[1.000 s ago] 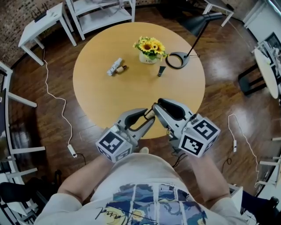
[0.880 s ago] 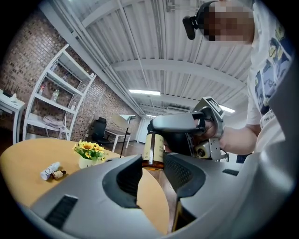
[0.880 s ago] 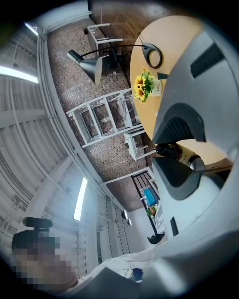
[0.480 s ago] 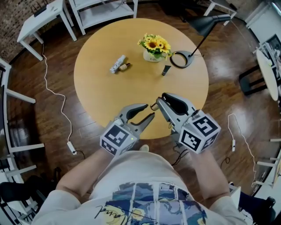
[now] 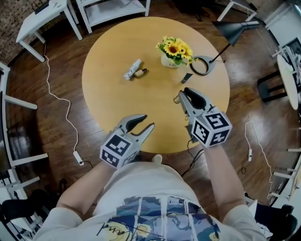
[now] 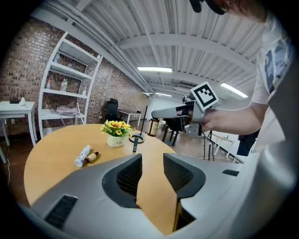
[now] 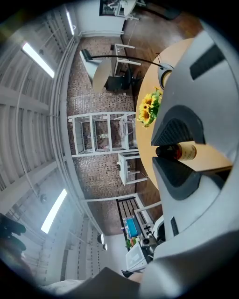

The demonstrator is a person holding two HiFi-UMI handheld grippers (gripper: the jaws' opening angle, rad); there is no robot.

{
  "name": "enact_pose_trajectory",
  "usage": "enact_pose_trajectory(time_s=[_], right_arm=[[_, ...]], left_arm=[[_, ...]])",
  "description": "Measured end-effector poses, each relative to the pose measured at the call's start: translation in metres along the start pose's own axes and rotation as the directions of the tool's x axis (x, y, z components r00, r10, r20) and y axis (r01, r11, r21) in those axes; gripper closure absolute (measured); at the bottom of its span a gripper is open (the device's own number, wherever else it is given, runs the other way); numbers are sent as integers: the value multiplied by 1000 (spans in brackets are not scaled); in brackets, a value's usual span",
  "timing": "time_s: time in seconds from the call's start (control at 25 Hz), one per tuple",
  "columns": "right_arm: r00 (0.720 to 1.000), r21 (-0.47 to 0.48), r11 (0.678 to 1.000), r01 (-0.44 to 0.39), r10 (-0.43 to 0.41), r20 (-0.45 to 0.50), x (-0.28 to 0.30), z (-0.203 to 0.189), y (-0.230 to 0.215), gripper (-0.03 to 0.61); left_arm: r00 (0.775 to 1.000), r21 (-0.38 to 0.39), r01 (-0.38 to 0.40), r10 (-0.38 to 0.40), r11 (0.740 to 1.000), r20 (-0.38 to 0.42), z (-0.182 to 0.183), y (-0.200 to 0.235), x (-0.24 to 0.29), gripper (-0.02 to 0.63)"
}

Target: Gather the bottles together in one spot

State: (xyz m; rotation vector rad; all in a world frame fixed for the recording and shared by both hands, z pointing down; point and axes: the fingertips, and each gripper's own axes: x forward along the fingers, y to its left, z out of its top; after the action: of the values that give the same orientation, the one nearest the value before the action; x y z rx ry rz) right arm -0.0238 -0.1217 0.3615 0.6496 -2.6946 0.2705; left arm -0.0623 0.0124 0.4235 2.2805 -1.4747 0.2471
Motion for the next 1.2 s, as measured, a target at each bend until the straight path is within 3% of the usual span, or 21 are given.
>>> enact_pose_trajectory(time_s=[0.24, 0.56, 0.92, 1.2], right_arm=[[994, -5, 994, 107, -107, -32, 44, -15, -37, 498], [963, 17, 963, 268, -267, -45, 116, -61, -105, 498], [931, 11, 937, 349, -345, -118, 175, -115, -141, 497], [920, 10, 925, 381, -377, -108, 194, -130, -148, 497]], left_arm=[[998, -27, 11, -12, 1000, -60, -19, 29, -16, 469], [995, -108, 27, -36, 994, -88, -44, 66, -29, 471], [993, -174, 13, -33, 985, -112, -66, 91, -29, 470], [990, -188, 29, -55, 982, -132, -73, 94, -17, 471]])
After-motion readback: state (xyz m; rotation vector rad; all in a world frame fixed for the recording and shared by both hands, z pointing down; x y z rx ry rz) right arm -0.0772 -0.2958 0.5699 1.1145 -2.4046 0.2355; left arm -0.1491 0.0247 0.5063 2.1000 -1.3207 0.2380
